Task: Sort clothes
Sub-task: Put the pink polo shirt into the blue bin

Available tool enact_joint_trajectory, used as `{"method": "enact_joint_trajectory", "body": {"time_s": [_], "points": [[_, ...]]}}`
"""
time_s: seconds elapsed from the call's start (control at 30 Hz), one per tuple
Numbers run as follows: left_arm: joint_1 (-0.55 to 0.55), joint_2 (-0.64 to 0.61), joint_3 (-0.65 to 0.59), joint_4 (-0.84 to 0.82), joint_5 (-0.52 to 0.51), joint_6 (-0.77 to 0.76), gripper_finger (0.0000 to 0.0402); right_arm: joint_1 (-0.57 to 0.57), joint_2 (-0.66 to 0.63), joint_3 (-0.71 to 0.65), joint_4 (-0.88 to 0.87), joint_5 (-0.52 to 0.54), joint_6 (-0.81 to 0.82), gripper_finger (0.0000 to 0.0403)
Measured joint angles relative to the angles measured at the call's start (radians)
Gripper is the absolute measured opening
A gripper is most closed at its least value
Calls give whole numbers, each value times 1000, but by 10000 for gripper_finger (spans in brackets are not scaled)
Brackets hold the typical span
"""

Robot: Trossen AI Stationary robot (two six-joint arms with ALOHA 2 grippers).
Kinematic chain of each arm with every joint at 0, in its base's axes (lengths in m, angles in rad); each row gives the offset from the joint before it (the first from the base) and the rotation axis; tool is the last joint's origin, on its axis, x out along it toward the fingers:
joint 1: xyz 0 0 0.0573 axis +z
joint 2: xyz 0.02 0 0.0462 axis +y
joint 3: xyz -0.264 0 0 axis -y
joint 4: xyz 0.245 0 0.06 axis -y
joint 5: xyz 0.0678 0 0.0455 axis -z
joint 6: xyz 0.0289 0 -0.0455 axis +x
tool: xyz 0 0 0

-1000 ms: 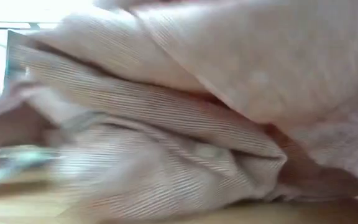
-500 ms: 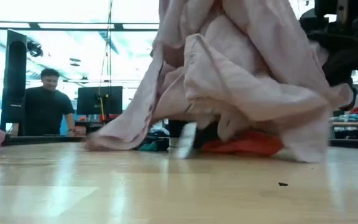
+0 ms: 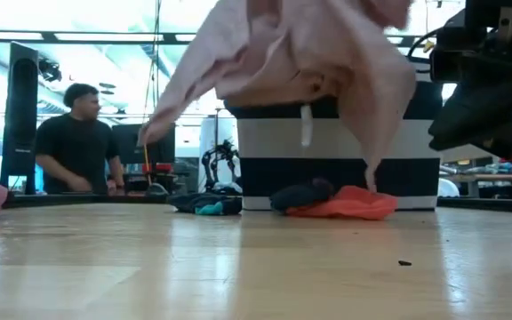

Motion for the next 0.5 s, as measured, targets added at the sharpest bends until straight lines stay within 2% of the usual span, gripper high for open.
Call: {"method": "enact_joint_trajectory", "body": {"time_s": [0.13, 0.3, 0.5], "points": [[50, 0, 0, 232, 16, 87, 0, 0, 0, 0, 1, 5, 0, 89], [127, 0, 0, 489, 32, 115, 0, 0, 0, 0, 0, 56, 2, 89], [242, 11, 0, 577, 100, 113, 0, -3, 0, 0, 1, 86, 2, 89]]}}
